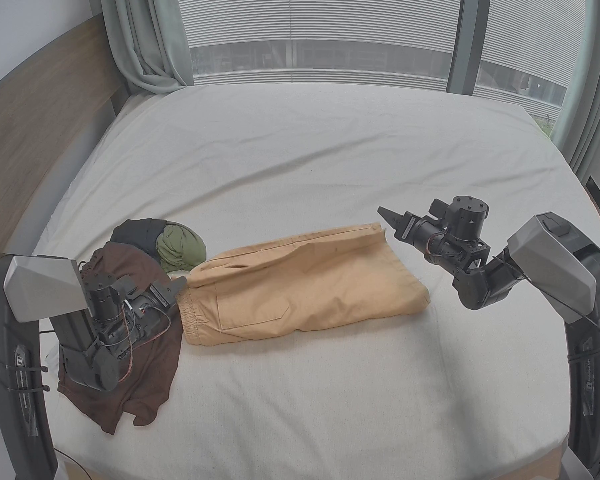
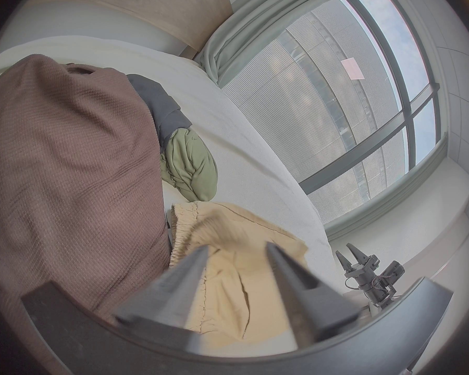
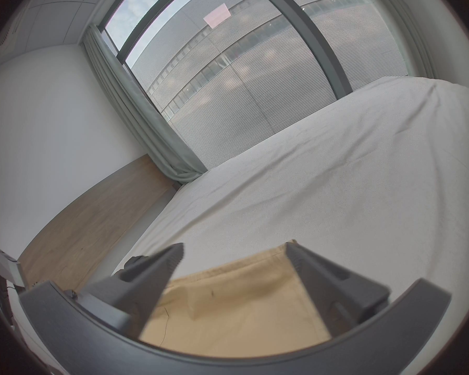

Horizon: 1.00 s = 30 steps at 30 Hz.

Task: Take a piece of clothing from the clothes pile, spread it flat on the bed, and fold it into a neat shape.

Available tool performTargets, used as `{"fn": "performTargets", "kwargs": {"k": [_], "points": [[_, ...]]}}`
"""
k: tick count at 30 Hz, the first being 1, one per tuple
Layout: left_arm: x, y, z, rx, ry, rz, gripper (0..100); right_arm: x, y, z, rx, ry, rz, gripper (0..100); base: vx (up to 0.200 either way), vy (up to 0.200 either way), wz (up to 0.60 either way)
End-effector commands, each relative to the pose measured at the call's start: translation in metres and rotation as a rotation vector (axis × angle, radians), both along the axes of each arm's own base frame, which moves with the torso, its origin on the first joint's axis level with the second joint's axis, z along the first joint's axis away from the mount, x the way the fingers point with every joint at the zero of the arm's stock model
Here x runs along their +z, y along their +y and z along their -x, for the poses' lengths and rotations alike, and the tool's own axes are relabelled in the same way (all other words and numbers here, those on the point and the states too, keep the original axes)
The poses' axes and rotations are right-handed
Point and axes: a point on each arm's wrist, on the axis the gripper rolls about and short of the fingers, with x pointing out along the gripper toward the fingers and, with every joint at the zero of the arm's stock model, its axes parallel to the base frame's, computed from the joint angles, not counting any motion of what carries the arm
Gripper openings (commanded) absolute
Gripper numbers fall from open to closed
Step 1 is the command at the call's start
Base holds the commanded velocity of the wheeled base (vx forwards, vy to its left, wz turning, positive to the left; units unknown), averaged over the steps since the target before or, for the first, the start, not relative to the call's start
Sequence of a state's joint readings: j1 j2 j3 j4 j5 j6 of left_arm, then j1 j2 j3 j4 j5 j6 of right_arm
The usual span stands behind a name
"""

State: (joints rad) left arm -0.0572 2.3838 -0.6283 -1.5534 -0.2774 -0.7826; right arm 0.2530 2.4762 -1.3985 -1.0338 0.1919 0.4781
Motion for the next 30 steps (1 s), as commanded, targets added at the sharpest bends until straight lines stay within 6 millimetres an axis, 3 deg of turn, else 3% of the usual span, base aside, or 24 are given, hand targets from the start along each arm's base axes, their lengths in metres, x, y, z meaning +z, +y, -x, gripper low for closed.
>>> {"fn": "performTargets", "kwargs": {"k": [1,4,8,15,22,26,30], "points": [[0.002,0.006,-0.004,0.021,-0.017,0.003,100,0.002,0.001,-0.006,-0.04,-0.041,-0.01,100,0.0,0.0,0.0],[0.009,0.015,-0.007,0.055,-0.044,0.005,100,0.008,-0.001,0.001,-0.048,-0.038,-0.016,100,0.0,0.0,0.0],[0.017,0.017,-0.004,0.061,-0.055,0.004,100,0.023,-0.006,0.025,-0.042,-0.001,-0.011,100,0.0,0.0,0.0],[0.04,0.008,0.013,0.011,-0.082,0.005,100,0.022,-0.002,0.072,-0.006,0.103,-0.016,100,0.0,0.0,0.0],[0.069,-0.001,0.042,-0.102,-0.114,0.019,100,0.012,0.004,0.115,0.07,0.15,-0.031,100,0.0,0.0,0.0],[0.079,-0.006,0.053,-0.144,-0.134,0.02,100,0.003,0.002,0.124,0.102,0.19,-0.024,100,0.0,0.0,0.0],[0.075,-0.011,0.06,-0.173,-0.141,-0.06,100,-0.001,-0.002,0.126,0.096,0.184,-0.027,100,0.0,0.0,0.0]]}}
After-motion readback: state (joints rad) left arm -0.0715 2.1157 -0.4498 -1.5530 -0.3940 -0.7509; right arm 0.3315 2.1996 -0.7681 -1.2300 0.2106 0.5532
